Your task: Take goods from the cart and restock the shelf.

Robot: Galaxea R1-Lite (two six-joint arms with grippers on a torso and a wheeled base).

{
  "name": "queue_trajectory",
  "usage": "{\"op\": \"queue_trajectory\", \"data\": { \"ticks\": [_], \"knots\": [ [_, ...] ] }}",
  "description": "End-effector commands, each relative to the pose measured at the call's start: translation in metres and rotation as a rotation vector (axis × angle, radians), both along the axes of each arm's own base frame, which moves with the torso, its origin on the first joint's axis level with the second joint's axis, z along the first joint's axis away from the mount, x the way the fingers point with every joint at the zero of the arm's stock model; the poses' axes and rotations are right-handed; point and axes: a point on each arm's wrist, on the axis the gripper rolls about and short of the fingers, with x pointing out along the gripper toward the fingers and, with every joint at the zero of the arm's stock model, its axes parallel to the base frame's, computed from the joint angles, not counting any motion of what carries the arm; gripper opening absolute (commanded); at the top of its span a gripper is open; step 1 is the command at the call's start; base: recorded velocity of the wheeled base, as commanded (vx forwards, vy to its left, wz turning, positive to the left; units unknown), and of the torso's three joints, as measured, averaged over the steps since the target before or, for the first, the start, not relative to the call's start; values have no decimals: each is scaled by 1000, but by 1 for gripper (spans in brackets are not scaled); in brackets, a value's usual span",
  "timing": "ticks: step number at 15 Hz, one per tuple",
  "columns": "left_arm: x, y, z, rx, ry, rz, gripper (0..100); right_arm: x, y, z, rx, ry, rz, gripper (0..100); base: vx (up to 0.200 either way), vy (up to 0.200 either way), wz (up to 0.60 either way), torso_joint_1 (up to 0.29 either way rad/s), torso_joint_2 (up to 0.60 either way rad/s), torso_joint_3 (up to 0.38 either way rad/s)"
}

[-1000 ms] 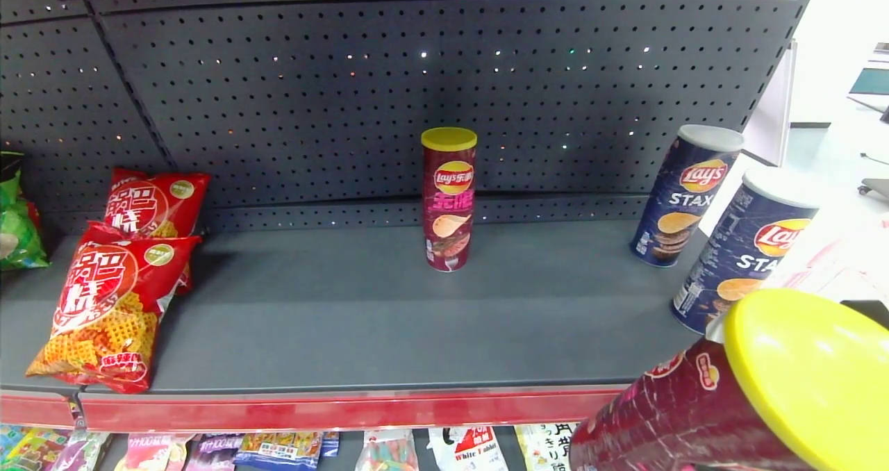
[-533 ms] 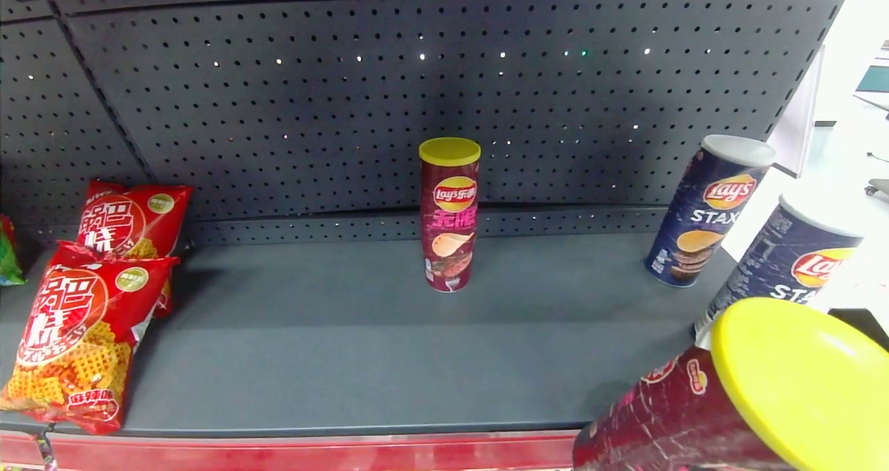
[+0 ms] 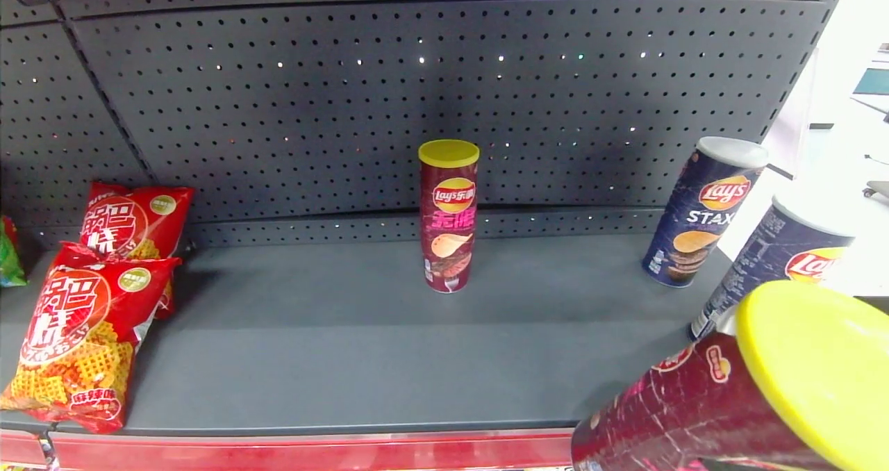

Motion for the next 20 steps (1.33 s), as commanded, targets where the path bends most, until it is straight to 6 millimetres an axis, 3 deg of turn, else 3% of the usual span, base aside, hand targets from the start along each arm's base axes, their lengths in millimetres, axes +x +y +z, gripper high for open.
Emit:
{"op": "queue_trajectory", "data": {
  "ticks": [1,3,4,5,7,10,11,15,16,20],
  "knots": [
    [0,0,0,4,1,1,100,-1,-1,3,12,-11,-1,0,0,0,0,0,0,0],
    [0,0,1,44,-8,-2,100,-2,-3,4,19,-12,-5,0,0,0,0,0,0,0],
    [-11,0,46,87,-191,-20,100,-5,-6,6,32,-9,-11,0,0,0,0,0,0,0],
    [-6,1,80,78,-188,-70,100,-6,-7,7,41,1,-18,0,0,0,0,0,0,0],
    [-1,4,115,-23,-194,-178,100,-7,-8,8,48,13,-22,0,0,0,0,0,0,0],
    [28,0,119,-70,-44,-182,100,-7,-9,8,53,13,-29,0,0,0,0,0,0,0],
    [52,-6,124,-47,30,-198,100,-6,-10,9,55,17,-35,0,0,0,0,0,0,0],
    [129,-26,150,-47,-12,-279,100,-7,-14,10,68,16,-53,0,0,0,0,0,0,0],
    [160,-31,150,-40,27,-309,100,-8,-15,11,76,28,-58,0,0,0,0,0,0,0],
    [222,-51,136,-27,180,-393,100,-4,-19,12,85,34,-105,0,0,0,0,0,0,0]
  ]
}}
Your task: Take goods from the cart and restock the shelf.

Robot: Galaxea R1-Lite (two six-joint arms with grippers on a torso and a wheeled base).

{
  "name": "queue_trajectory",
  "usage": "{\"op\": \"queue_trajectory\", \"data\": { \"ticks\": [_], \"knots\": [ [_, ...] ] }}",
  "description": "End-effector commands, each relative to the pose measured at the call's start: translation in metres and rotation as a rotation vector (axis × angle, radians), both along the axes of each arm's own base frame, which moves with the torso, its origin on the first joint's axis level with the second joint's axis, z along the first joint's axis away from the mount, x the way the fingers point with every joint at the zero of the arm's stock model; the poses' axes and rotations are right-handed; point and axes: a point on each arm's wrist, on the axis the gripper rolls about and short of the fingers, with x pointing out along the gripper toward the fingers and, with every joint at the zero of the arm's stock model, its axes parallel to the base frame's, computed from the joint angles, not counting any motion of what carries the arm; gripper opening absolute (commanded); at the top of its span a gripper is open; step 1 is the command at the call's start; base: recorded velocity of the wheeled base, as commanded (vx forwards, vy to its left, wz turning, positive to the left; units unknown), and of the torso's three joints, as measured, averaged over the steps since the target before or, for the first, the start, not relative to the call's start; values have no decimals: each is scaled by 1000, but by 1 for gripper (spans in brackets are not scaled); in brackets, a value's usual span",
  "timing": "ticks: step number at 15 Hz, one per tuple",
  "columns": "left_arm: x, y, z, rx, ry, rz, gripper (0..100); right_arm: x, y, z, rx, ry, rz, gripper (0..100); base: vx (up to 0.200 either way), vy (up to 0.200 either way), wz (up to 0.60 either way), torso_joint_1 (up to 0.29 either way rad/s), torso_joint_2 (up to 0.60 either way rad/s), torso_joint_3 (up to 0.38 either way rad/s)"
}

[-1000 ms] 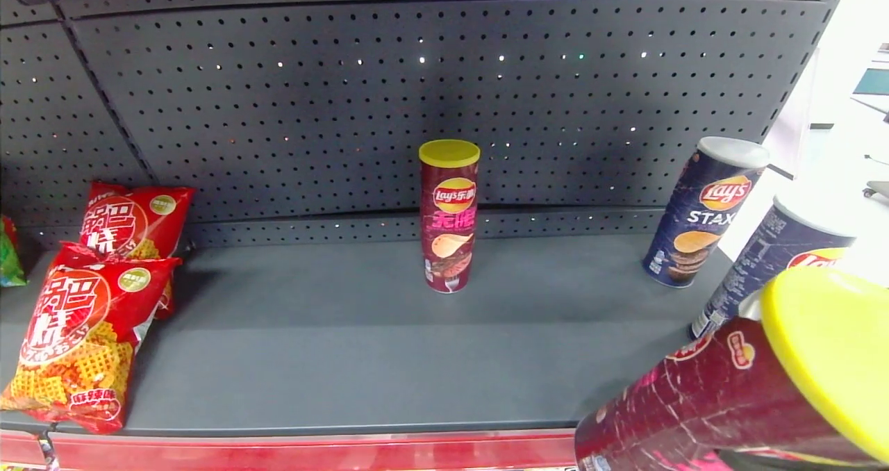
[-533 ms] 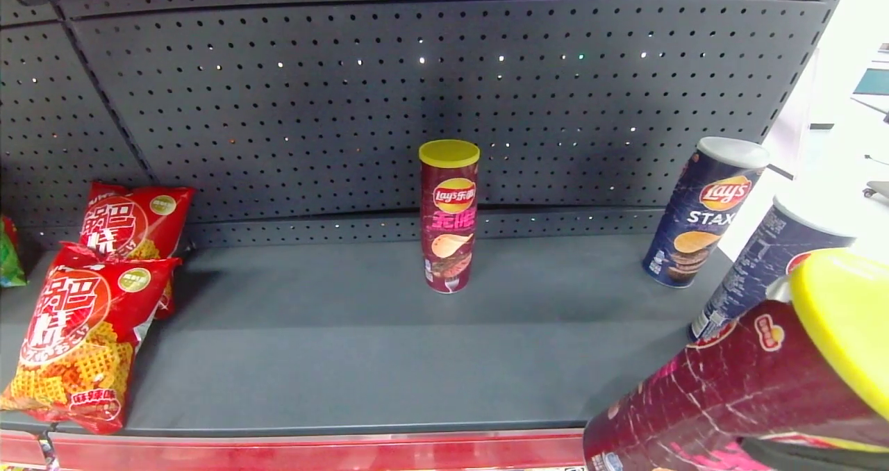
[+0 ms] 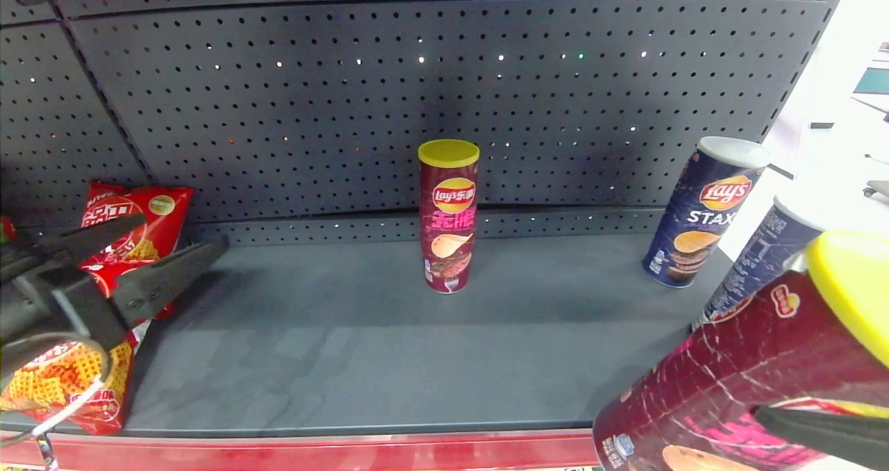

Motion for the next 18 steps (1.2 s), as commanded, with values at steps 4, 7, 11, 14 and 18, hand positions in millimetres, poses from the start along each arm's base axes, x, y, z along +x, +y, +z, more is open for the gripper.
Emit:
{"op": "queue_trajectory", "data": {
  "ticks": [4,7,11,14,18],
  "knots": [
    [81,-21,-48,125,200,-212,100,-1,-4,3,26,23,-26,0,0,0,0,0,0,0],
    [103,-6,-54,170,159,-373,100,1,-9,3,41,45,-63,0,0,0,0,0,0,0],
    [126,-12,-57,151,161,-458,100,2,-8,2,49,75,-67,0,0,0,0,0,0,0],
    [155,-28,-58,157,144,-497,100,2,-9,3,62,99,-77,0,0,0,0,0,0,0],
    [180,-58,-64,164,129,-576,100,3,-8,2,60,104,-77,0,0,0,0,0,0,0]
  ]
}}
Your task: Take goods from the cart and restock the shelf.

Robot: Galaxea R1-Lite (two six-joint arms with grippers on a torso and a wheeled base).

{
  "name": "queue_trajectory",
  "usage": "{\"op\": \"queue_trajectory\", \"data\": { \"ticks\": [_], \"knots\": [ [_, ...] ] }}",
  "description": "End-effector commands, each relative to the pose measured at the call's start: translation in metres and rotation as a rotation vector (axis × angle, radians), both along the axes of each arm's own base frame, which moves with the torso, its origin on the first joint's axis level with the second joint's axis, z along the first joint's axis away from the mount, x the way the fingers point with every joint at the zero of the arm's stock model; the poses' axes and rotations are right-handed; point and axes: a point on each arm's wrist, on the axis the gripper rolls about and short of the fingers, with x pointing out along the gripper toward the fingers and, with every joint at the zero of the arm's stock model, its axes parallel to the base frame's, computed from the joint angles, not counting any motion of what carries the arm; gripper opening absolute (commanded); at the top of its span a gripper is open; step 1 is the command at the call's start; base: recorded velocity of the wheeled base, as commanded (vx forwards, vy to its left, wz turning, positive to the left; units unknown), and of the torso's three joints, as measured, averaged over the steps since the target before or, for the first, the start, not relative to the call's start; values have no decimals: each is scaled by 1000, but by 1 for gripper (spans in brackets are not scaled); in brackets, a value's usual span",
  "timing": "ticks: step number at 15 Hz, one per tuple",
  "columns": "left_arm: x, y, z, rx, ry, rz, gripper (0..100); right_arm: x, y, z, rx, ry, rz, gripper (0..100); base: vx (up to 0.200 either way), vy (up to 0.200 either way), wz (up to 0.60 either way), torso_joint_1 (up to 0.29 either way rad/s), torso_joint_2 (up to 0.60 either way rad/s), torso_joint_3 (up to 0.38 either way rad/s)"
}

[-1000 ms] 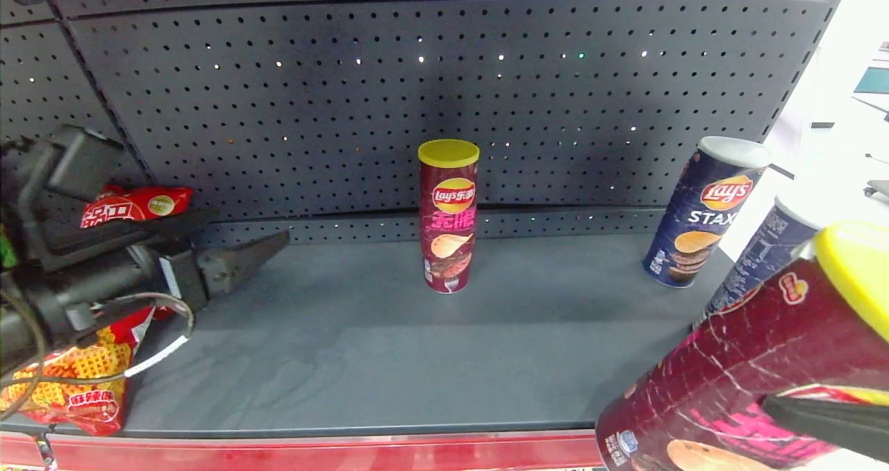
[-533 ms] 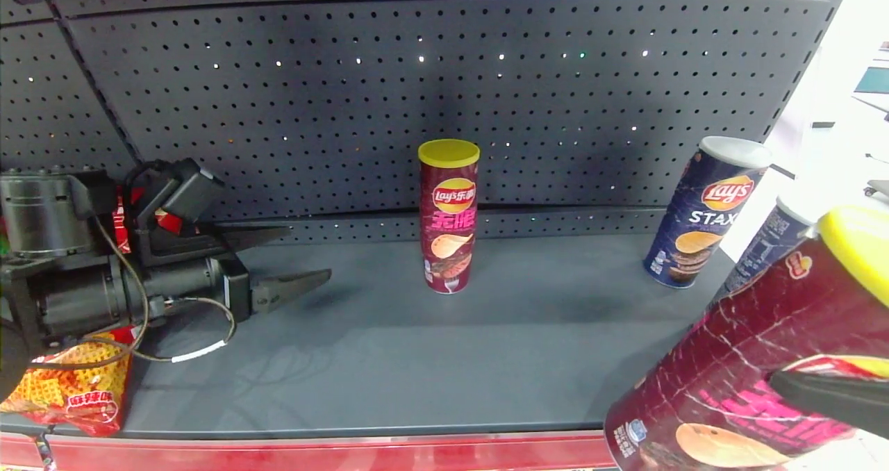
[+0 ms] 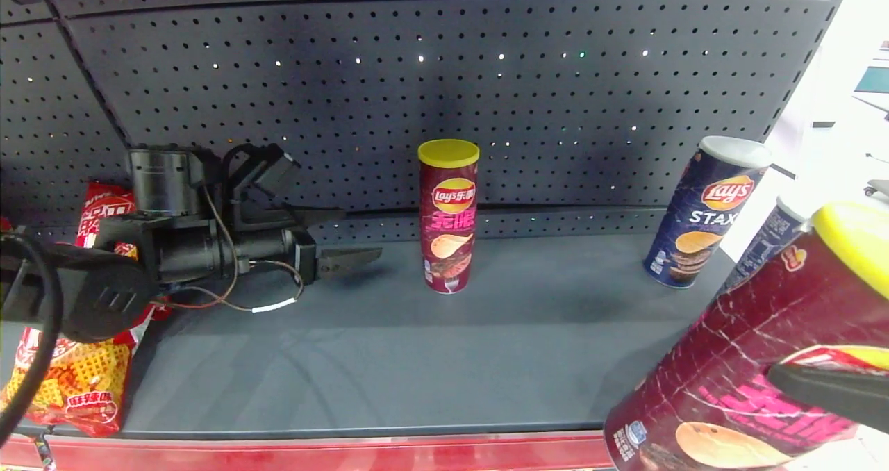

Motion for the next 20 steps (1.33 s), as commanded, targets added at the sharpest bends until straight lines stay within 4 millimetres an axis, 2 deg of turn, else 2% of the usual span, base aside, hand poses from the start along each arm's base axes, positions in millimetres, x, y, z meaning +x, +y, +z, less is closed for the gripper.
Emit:
{"op": "queue_trajectory", "data": {
  "ticks": [1,4,8,16,20],
  "knots": [
    [18,-17,-13,4,21,-38,100,1,0,0,-2,2,1,0,0,0,0,0,0,0],
    [31,-34,-17,3,13,-75,100,1,1,-1,-3,3,1,0,0,0,0,0,0,0],
    [42,-48,-21,-1,-1,-101,100,5,4,-3,-17,17,4,0,0,0,0,0,0,0],
    [52,-65,-22,-7,-21,-133,100,10,9,-5,-30,32,12,0,0,0,0,0,0,0],
    [55,-86,-22,-15,-32,-176,100,10,9,-8,-37,41,11,0,0,0,0,0,0,0]
  ]
}}
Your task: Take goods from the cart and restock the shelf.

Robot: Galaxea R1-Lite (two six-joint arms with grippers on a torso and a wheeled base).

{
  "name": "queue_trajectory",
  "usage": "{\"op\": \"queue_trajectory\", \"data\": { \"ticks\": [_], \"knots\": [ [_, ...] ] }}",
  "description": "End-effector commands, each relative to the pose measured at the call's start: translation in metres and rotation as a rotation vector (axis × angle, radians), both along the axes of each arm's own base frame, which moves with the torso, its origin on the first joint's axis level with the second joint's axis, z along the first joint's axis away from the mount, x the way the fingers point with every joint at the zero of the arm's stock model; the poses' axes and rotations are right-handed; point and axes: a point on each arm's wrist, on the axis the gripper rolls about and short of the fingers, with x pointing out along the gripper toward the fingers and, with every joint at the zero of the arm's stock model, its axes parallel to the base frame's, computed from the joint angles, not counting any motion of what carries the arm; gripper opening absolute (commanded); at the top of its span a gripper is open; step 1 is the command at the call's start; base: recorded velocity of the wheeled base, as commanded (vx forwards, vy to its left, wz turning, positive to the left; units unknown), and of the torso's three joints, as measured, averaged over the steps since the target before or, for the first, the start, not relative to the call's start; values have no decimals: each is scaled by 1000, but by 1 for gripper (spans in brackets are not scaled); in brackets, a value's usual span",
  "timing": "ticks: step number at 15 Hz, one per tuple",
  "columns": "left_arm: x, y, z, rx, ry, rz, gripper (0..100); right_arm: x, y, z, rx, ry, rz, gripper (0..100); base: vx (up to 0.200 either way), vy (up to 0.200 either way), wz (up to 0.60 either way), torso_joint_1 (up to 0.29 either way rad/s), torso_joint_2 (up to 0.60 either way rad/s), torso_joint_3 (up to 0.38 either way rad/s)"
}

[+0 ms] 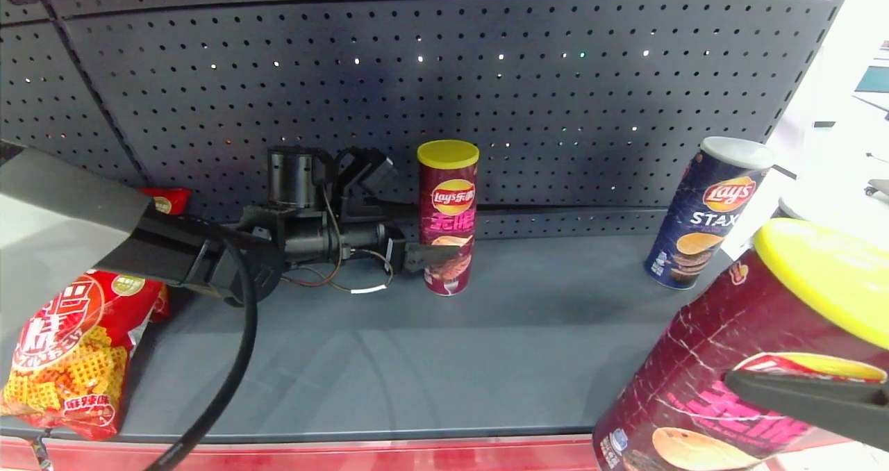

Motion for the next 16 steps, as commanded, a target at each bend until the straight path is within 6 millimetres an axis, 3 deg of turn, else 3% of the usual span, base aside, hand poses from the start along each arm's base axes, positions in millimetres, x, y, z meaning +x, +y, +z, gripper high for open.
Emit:
{"op": "queue_trajectory", "data": {
  "ticks": [1,5,6,12,16],
  "knots": [
    [4,-10,-1,-4,-7,-16,100,0,0,-1,-3,3,0,0,0,0,0,0,0,0],
    [11,-15,-9,-5,-10,-16,100,0,0,-2,-4,7,0,0,0,0,0,0,0,0],
    [11,-15,-9,-5,-9,-14,0,0,0,-2,-4,7,0,0,0,0,0,0,0,0],
    [4,-12,5,-27,-24,-12,0,4,3,-7,-20,28,0,0,0,0,0,0,0,0],
    [-35,4,4,-2,34,-24,0,6,4,-9,-28,38,0,0,0,0,0,0,0,0]
  ]
}}
